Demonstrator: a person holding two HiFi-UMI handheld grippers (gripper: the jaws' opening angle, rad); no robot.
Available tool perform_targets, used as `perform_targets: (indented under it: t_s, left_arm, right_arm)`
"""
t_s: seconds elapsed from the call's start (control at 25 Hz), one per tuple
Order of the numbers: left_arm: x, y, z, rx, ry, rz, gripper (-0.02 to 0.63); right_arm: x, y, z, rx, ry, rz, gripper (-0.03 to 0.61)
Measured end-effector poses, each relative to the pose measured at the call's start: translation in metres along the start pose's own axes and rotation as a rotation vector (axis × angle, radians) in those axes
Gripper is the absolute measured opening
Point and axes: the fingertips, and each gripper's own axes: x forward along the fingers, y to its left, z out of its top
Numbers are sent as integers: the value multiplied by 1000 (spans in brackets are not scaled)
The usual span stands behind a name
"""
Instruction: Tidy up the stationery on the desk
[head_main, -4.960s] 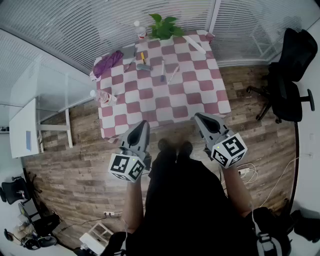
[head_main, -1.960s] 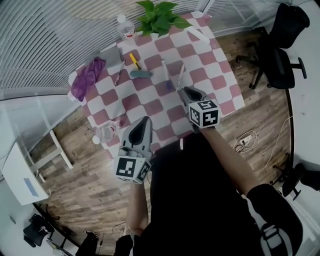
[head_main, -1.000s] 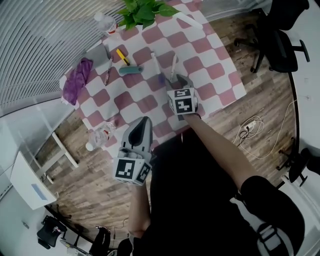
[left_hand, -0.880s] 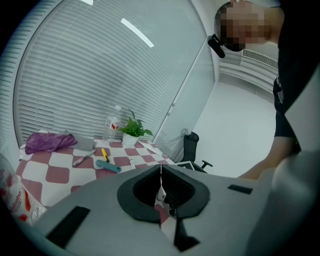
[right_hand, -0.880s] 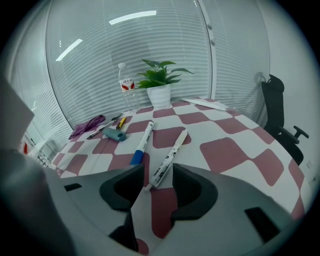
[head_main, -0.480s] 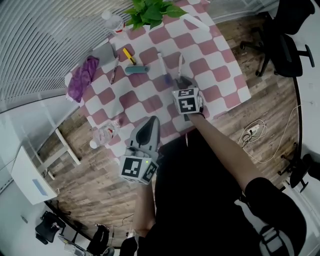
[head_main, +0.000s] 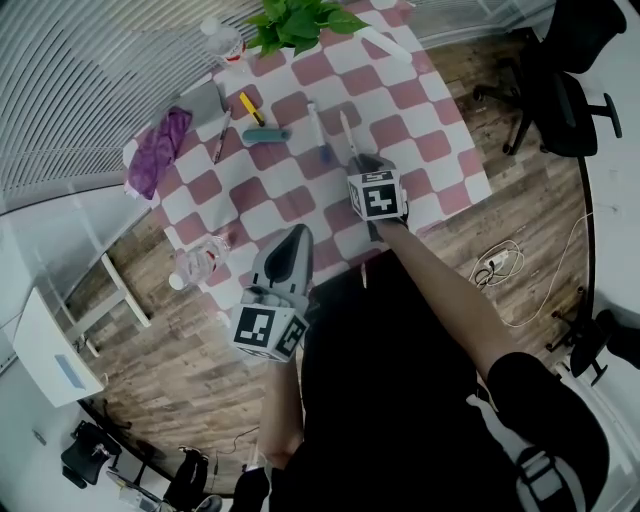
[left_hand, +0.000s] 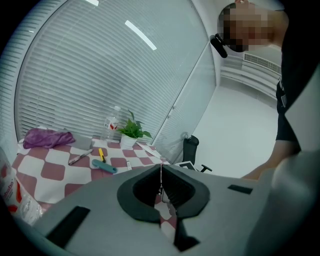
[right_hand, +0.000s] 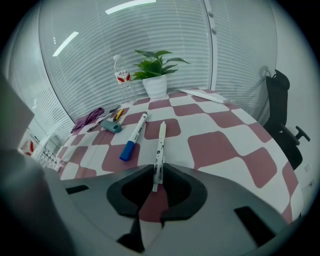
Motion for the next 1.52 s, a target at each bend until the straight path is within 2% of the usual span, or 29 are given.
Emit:
perform_targets:
  t_s: [0.2, 0.52, 0.96, 1.12, 1.28, 1.52]
  left_arm:
    - [1, -3, -3, 3, -3, -9, 34]
    - [4, -4, -6, 20, 9, -24, 34]
    - [3, -7, -10, 24, 19, -33, 34]
    - [3, -6, -7, 25, 11, -32, 34]
    - [2, -4, -8, 23, 7, -28, 34]
    - [2, -2, -8, 16, -1, -26, 34]
  right_arm:
    - [-12, -7, -6, -55, -7, 23, 71]
    - [-27, -38, -23, -146, -9, 8, 71]
    - [-35, -72, -34, -153, -11, -16, 72]
    - [-34, -73, -31, -175, -13, -23, 80]
    - [-36, -76, -30, -150, -16, -23, 118]
    - [-52, -58, -5, -142, -89, 6, 120]
